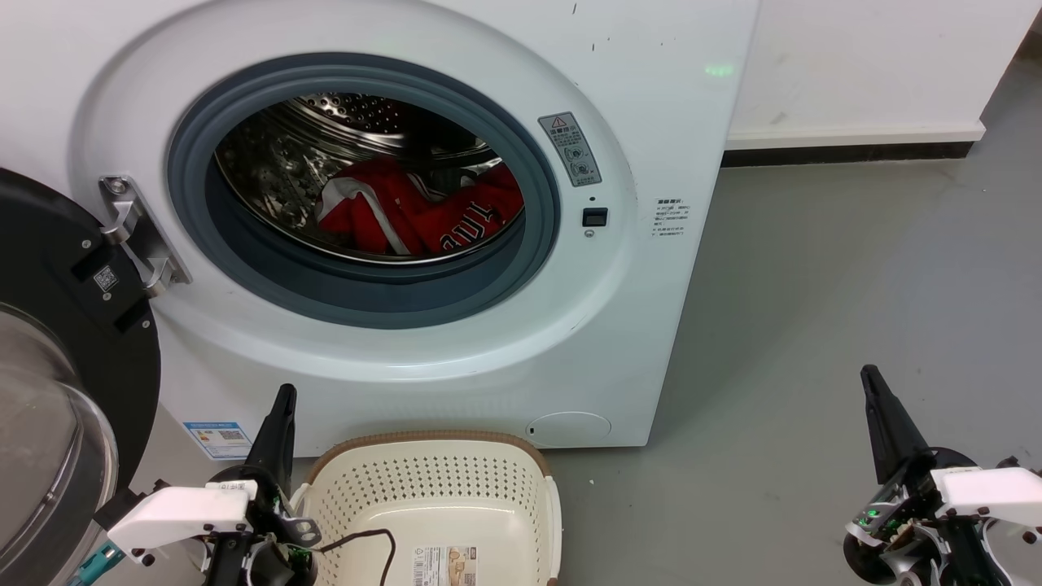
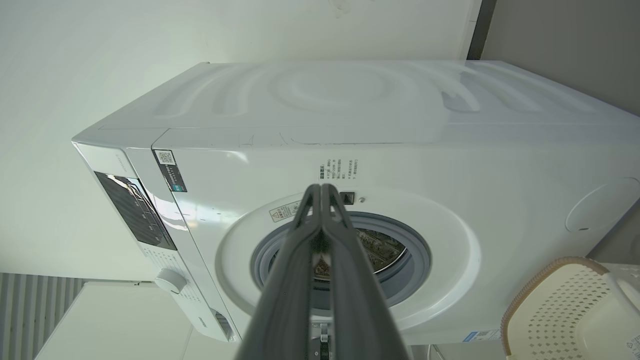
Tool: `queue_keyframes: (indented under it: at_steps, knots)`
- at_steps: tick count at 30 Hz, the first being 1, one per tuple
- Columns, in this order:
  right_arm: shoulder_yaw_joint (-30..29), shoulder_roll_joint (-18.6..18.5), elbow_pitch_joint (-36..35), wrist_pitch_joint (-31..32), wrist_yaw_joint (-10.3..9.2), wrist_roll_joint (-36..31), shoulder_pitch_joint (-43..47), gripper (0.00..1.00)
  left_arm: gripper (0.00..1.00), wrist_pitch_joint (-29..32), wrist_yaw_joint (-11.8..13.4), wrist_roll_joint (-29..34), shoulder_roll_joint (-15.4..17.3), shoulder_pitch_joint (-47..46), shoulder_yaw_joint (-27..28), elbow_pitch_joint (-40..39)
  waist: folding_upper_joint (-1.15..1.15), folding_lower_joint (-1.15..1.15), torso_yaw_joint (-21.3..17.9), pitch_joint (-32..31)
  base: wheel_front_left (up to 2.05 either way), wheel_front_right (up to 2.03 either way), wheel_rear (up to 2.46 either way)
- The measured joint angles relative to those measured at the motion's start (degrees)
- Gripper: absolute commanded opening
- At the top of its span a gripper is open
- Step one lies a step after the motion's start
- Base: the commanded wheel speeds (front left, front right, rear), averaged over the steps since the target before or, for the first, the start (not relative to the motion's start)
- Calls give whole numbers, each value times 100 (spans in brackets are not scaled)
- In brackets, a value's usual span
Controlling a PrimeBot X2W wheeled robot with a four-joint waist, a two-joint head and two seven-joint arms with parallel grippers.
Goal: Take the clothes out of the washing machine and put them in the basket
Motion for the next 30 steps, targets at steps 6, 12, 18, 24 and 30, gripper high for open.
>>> queue_keyframes:
  at_steps: [6, 12, 18, 24, 30]
  knots:
    - [0, 0, 0, 0, 0, 0, 0, 0, 0, 0, 0, 0, 0, 0, 0, 0, 0, 0, 0, 0, 0, 0, 0]
    - [0, 0, 0, 0, 0, 0, 0, 0, 0, 0, 0, 0, 0, 0, 0, 0, 0, 0, 0, 0, 0, 0, 0]
    - [0, 0, 0, 0, 0, 0, 0, 100, 100, 0, 0, 0, 0, 0, 0, 0, 0, 0, 0, 0, 0, 0, 0]
    - [23, 4, 232, -31, -1, 1, 240, 100, 100, -30, 8, 0, -21, 257, -42, 248, 0, 0, -1, 2, 0, 0, 0]
    - [104, 7, 156, -205, -1, -105, 257, 100, 100, -204, 8, 101, -21, 275, -60, 142, 0, 0, -7, 6, 0, 0, 0]
